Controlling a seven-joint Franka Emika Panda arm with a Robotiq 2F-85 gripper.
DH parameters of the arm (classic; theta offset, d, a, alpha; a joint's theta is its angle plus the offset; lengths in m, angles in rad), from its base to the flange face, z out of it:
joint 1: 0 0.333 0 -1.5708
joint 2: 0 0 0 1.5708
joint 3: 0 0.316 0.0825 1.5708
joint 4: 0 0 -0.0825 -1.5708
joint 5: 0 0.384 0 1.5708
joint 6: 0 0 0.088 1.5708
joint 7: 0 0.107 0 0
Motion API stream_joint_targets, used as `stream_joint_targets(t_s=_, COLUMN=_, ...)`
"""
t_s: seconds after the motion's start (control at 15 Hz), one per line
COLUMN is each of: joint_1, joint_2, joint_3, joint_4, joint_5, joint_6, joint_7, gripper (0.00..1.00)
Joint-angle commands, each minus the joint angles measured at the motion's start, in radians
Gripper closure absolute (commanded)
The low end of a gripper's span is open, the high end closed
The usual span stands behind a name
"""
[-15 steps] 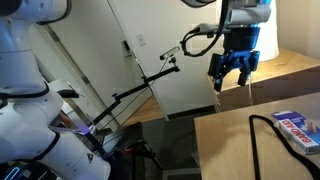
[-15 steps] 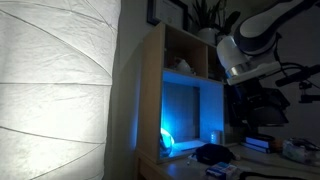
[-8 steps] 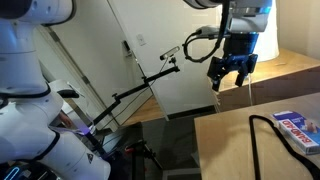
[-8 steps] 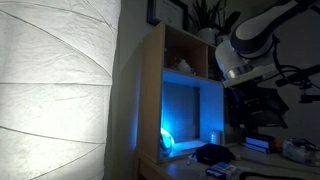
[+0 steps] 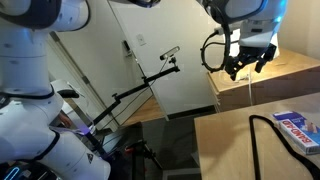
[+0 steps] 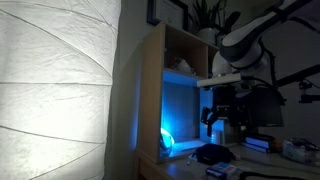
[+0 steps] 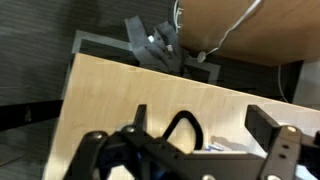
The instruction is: Put the band aid box on the black bag and take out some bandaids
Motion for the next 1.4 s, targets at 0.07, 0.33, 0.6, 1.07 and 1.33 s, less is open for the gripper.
stream_joint_targets(t_s=0.07, joint_1=0.009, joint_2=0.063, joint_3=-0.004, joint_4=0.022, joint_5=0.021, joint_6=0.268, joint_7=0.116, gripper=0.00)
stream_joint_targets(t_s=0.33, joint_1=0.038, joint_2=0.110, joint_3=-0.074, joint_4=0.022, joint_5=-0.069, joint_6=0.404, joint_7=0.300, gripper=0.00)
stream_joint_targets(t_s=0.6, joint_1=0.036, joint_2=0.111, joint_3=-0.144, joint_4=0.018, joint_5=-0.207, joint_6=0.286, joint_7=0.416, gripper=0.00)
stream_joint_targets(t_s=1.07, joint_1=0.011, joint_2=0.138, joint_3=-0.151, joint_4=0.073, joint_5=-0.334, joint_6=0.090, joint_7=0.430, gripper=0.00)
stream_joint_targets(t_s=1.33, joint_1=0.013, joint_2=0.180, joint_3=-0.099, joint_4=0.108, joint_5=-0.329, joint_6=0.097, joint_7=0.390, gripper=0.00)
